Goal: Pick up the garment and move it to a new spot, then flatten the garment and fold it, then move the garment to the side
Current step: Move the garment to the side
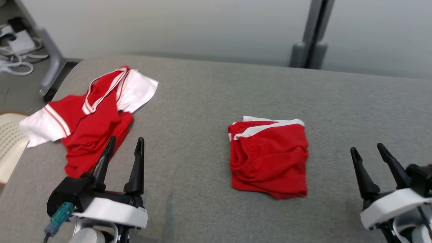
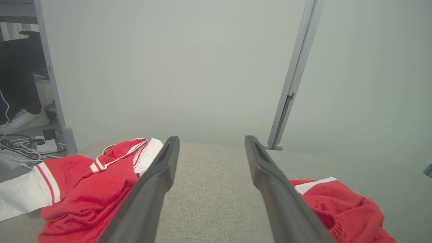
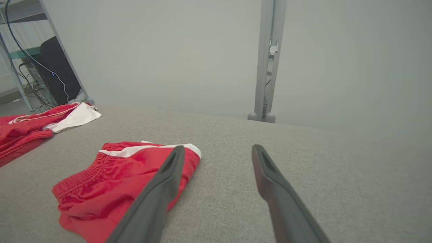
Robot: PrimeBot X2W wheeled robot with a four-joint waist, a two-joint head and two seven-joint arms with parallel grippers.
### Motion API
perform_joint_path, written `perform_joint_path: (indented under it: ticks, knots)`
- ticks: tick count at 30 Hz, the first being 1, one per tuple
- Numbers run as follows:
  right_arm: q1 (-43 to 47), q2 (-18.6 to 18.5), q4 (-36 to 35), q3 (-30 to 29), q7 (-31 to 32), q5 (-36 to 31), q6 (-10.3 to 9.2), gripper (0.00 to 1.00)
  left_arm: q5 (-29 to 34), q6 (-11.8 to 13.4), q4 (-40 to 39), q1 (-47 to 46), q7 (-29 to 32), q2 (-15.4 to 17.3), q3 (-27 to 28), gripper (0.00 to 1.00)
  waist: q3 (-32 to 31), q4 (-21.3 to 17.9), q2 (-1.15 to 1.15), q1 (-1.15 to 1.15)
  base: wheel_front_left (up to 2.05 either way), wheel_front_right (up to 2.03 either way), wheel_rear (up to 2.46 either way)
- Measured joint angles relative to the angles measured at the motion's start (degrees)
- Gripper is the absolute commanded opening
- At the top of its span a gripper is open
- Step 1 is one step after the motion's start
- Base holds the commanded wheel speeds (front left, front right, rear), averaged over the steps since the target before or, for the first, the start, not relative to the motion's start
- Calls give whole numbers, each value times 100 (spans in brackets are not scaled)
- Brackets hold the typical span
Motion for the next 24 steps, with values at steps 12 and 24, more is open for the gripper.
perform_joint_path:
  ticks: [12,24]
  knots:
    - [-962,-88,1536,755,-96,439,0,100,178,-298,238,-384,-111,-358,135,100,657,874,0,0,0,0,0]
    - [-1385,-145,2448,1392,52,1239,-2,100,487,-555,250,-448,-118,-614,479,100,885,1041,0,0,0,0,0]
